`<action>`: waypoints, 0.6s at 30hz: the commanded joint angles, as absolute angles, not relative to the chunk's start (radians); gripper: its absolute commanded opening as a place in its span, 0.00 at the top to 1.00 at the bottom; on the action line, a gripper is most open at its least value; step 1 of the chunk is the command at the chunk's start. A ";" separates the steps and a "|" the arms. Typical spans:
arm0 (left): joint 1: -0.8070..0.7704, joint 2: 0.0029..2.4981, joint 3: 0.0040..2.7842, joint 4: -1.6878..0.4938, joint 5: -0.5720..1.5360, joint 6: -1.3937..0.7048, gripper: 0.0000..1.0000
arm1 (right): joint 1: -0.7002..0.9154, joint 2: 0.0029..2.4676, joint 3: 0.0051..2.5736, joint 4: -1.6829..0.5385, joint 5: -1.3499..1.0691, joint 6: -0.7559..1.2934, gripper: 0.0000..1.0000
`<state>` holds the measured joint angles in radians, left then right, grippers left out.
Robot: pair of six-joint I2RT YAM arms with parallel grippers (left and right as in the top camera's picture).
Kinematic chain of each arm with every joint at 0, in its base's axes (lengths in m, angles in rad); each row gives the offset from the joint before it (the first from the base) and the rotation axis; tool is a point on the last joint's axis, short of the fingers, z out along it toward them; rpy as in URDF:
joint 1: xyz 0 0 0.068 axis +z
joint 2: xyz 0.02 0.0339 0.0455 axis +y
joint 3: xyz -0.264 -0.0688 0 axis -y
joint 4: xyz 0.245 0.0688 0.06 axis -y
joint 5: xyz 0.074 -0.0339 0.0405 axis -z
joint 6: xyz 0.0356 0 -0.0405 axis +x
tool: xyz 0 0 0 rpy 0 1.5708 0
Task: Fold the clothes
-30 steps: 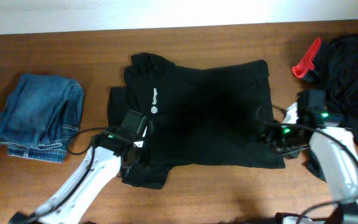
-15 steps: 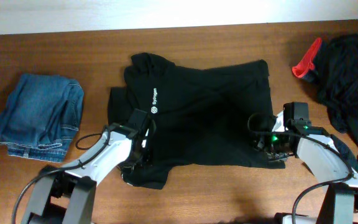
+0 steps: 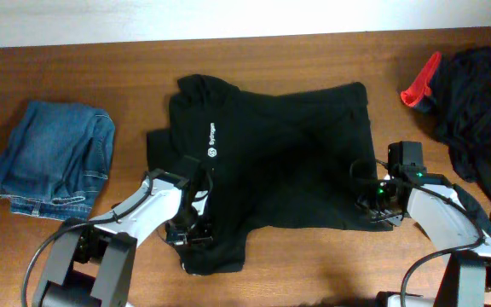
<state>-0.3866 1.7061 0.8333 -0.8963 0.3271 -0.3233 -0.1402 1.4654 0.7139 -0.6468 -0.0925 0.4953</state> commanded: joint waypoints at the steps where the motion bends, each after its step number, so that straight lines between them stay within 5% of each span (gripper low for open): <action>1: -0.400 1.761 0.778 -0.940 0.371 -0.357 0.99 | -0.133 1.465 0.707 -0.638 0.012 0.516 0.53; 18: -0.125 1.723 0.778 -1.016 0.297 -0.265 0.99 | -0.244 1.465 0.738 -0.640 0.084 0.537 0.55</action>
